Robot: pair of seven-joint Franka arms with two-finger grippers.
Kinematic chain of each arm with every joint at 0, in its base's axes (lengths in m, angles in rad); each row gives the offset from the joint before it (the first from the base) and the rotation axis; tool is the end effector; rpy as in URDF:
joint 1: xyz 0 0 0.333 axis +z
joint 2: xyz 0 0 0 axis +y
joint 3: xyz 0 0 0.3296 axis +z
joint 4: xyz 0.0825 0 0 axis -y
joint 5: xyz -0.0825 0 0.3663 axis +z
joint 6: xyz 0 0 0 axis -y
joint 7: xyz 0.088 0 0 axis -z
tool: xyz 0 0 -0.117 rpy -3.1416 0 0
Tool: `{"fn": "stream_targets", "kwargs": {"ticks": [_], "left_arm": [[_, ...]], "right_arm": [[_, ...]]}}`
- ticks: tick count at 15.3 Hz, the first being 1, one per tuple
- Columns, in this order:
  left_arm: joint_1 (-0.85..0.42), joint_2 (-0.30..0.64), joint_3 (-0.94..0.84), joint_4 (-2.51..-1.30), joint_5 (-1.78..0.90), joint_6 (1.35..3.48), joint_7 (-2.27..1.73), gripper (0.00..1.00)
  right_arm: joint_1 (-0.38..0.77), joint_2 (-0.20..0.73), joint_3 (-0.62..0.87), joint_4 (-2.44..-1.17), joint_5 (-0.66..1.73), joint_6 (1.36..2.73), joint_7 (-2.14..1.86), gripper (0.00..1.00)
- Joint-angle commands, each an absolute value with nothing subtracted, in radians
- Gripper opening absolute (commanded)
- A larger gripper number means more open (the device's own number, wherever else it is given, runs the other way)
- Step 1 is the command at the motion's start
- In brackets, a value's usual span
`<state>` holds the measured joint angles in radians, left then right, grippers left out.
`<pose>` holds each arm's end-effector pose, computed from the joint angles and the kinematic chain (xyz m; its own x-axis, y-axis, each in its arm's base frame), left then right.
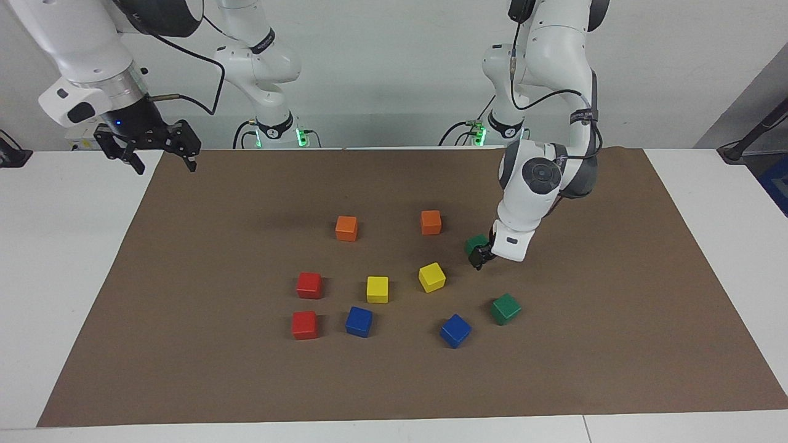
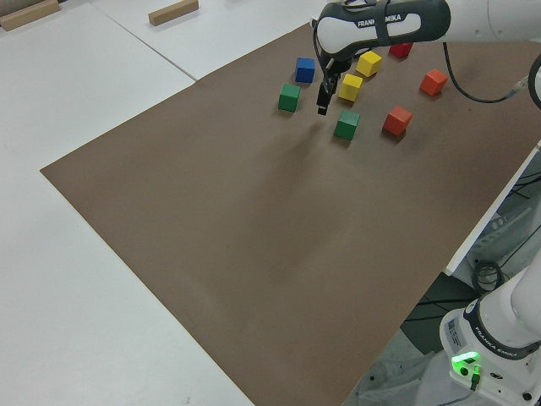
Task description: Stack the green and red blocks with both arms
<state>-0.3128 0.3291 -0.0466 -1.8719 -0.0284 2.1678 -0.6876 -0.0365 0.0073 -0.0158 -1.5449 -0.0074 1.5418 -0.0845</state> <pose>0.5742 -0.2153 0.3494 0.9394 0.3393 -0.0498 0.3401 -0.9404 0.0082 0.5356 -0.0289 0.6334 0.9994 0.0320 -0.0110 0.0321 -0.9995 0.0066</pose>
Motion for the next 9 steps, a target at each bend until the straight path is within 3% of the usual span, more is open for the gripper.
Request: {"fn": "stream_targets", "kwargs": {"ticks": [1, 4, 9], "left_arm": [[-0.336, 0.295, -0.034, -1.922, -0.023, 2.190, -0.713, 1.00], [-0.344, 0.281, -0.035, -1.953, -0.023, 2.194, -0.729, 1.00], [-0.368, 0.258, -0.035, -2.005, -0.026, 2.200, -0.744, 1.00]], "right_arm": [[-0.040, -0.058, 0.038, -1.695, 0.029, 1.607, 0.059, 1.00], [-0.008, -0.034, 0.100, -1.787, 0.028, 1.721, 0.176, 1.00], [0.095, 0.145, 0.098, -1.796, 0.028, 1.911, 0.347, 1.00]]}}
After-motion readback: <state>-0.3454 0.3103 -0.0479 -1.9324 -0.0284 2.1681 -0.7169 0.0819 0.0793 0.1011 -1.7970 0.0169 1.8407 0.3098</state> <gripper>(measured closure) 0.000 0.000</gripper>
